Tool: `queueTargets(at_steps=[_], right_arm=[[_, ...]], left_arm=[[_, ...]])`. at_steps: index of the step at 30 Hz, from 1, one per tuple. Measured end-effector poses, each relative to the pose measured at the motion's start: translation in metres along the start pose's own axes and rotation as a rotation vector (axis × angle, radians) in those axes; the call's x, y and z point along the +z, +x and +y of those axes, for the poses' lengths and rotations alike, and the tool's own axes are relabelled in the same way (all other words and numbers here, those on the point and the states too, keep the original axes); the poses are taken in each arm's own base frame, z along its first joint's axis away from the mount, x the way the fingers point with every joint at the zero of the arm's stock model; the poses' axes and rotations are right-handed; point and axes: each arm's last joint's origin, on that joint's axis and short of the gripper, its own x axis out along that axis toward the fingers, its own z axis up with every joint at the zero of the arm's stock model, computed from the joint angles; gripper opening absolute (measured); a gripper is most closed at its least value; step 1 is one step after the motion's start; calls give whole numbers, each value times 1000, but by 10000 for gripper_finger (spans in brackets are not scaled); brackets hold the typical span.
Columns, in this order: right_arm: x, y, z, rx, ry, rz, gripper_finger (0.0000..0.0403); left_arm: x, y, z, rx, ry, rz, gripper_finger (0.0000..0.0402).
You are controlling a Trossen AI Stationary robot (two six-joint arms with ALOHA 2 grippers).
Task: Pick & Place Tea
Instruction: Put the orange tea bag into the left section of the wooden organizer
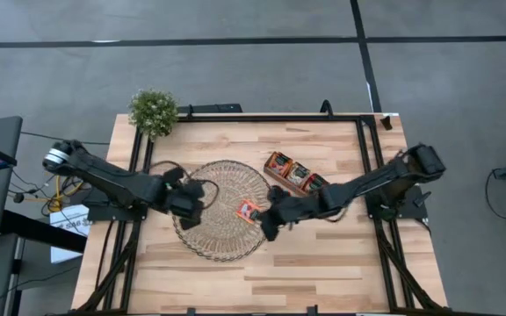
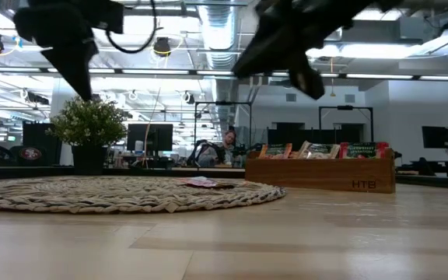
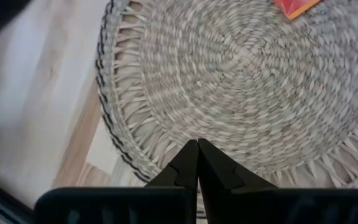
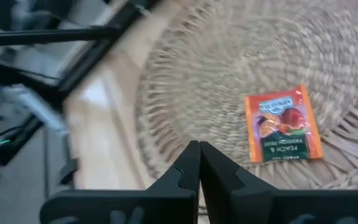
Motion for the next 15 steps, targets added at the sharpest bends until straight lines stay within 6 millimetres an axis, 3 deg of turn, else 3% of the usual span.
queueTargets(at_steps=[7, 15], right_arm=[[10, 37, 6, -156, 75, 100, 0], [9, 58, -4, -186, 225, 178, 20]], left_arm=[[-22, -23, 31, -64, -52, -116, 0], [-39, -43, 56, -115, -79, -224, 0]])
